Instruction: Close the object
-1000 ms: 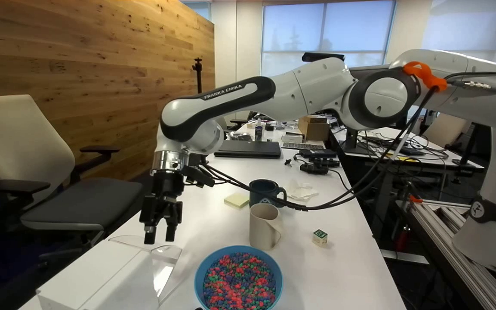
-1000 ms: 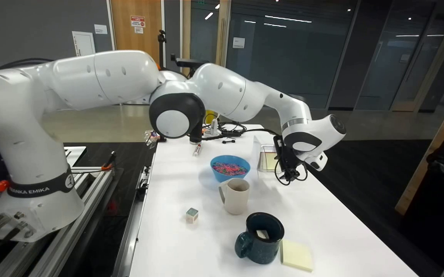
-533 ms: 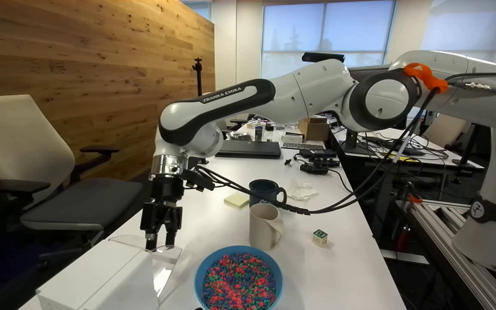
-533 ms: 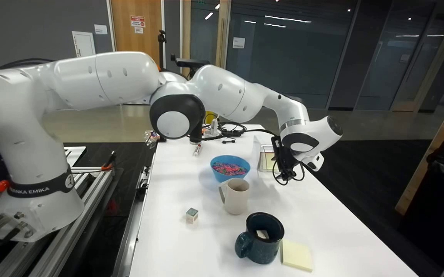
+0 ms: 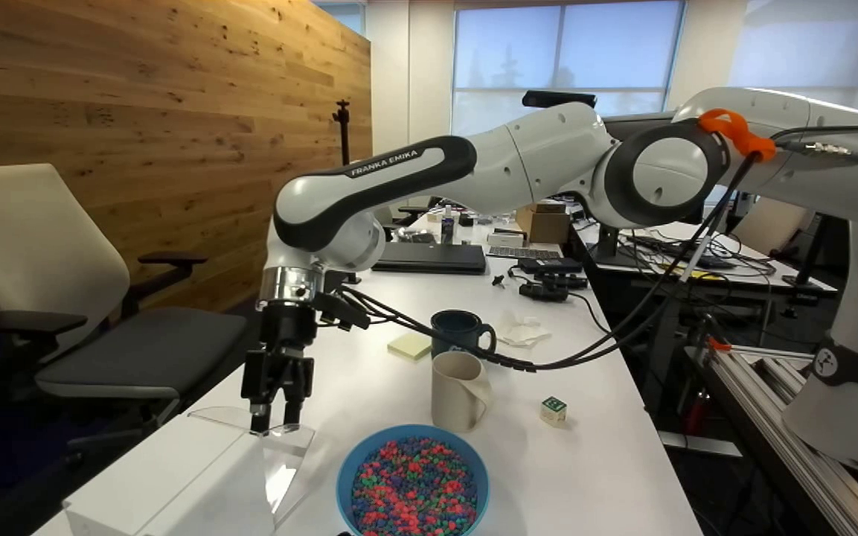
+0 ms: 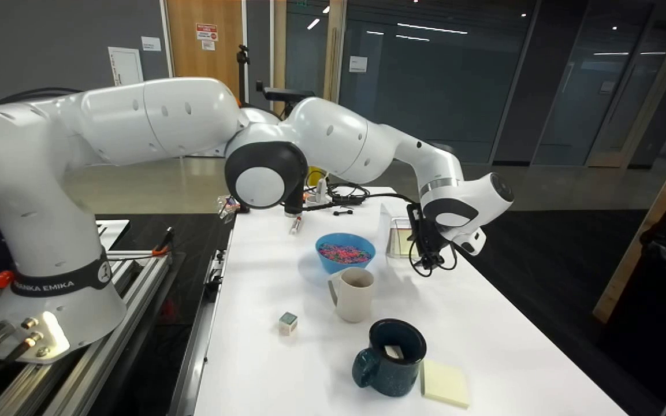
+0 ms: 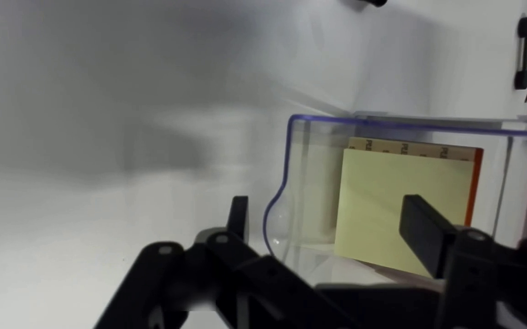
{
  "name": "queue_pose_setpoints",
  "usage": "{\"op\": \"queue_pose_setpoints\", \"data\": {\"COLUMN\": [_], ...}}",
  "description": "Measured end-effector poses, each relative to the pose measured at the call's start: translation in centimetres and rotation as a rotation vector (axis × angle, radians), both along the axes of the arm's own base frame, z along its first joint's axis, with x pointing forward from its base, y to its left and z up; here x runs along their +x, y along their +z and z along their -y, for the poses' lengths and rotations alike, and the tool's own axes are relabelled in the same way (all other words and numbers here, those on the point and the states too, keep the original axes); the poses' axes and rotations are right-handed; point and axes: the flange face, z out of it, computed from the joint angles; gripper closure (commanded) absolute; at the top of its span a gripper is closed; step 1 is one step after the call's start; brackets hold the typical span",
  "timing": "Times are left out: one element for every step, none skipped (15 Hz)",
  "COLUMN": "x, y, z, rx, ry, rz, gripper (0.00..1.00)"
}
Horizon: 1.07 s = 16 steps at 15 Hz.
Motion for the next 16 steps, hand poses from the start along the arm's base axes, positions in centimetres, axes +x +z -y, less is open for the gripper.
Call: {"op": "queue_pose_setpoints", "data": {"x": [0.1,0.1,0.1,0.2,0.2,0.2,0.2,0.2,0.2,0.2,0.2,0.1,0.1,0.1,0.1,0.1], "y": [0.2,0.3,0.4,0.4,0.4,0.5,0.5,0.5,0.5,0.5,0.5,0.5,0.5,0.6,0.7,0.7], "z": [0.0,-0.1,-0.1,-0.1,-0.1,-0.1,-0.1,-0.1,-0.2,-0.2,-0.3,-0.5,-0.6,-0.8,-1.0,-1.2], "rx": [0.0,0.001,0.001,0.001,0.001,0.001,0.001,0.001,0.001,0.001,0.001,0.001,0.002,0.002,0.002,0.003], "ry": [0.0,0.0,0.0,0.0,0.0,0.0,0.001,0.001,0.002,0.003,0.004,0.007,0.01,0.013,0.015,0.017], "rz": [0.004,0.007,0.008,0.009,0.01,0.01,0.01,0.011,0.011,0.011,0.012,0.013,0.014,0.015,0.017,0.019], "gripper": [0.31,0.33,0.34,0.46,0.38,0.39,0.36,0.38,0.35,0.34,0.32,0.34,0.34,0.38,0.38,0.42]}}
